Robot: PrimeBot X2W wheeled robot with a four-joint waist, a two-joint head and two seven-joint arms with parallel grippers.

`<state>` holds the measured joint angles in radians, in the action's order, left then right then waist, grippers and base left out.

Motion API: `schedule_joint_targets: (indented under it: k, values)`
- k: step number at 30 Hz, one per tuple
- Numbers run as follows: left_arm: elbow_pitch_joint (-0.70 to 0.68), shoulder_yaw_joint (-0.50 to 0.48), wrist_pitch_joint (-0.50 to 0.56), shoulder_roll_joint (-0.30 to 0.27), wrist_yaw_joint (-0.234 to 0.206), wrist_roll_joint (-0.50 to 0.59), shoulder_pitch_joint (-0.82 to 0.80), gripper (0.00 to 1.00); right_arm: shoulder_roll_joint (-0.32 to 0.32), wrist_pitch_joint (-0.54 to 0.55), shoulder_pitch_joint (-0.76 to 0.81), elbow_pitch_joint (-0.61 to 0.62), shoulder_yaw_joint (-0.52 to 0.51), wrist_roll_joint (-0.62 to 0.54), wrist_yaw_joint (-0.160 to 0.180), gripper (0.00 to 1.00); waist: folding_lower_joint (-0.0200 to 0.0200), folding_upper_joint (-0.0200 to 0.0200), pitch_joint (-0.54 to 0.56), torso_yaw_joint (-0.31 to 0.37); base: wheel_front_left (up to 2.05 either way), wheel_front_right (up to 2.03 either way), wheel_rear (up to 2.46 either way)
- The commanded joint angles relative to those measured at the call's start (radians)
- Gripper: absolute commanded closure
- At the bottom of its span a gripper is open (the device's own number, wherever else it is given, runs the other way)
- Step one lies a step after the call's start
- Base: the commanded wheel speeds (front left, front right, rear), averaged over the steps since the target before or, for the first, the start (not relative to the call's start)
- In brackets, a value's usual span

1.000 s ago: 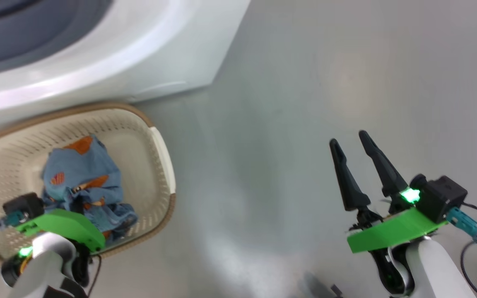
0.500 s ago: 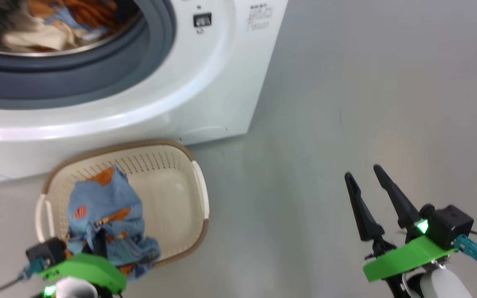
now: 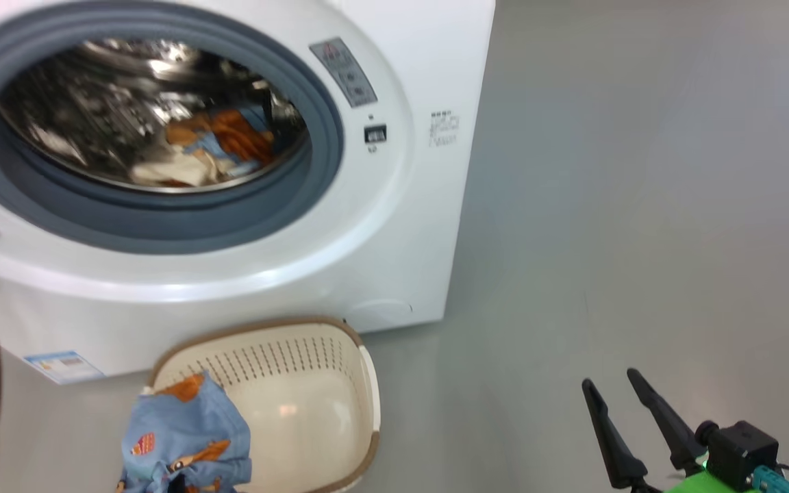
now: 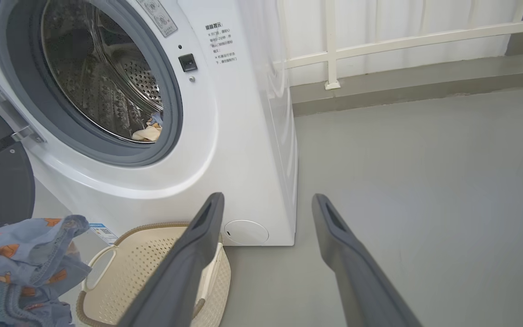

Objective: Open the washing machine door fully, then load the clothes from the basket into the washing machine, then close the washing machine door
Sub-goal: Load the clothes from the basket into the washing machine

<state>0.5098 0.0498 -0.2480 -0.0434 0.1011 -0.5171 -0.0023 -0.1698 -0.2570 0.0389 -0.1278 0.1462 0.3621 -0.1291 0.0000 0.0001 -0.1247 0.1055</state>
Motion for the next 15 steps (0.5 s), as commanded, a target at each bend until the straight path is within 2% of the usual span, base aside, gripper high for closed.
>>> schedule_joint_targets:
  k: [1, 15]
  values:
    - [-0.038, -0.031, -0.014, -0.008, -0.005, 0.009, 0.002, 1.0, -0.019, -0.005, 0.003, 0.021, 0.02, -0.003, -0.002, 0.0, 0.0, -0.0001, 0.084, -0.029, 0.0, 0.0, 0.0]
    - [-0.271, 0.003, -0.014, -0.007, -0.04, 0.013, 0.146, 1.0, -0.032, -0.005, 0.05, 0.021, 0.018, 0.001, -0.002, 0.0, 0.0, -0.0001, 0.176, -0.051, 0.0, 0.0, 0.0]
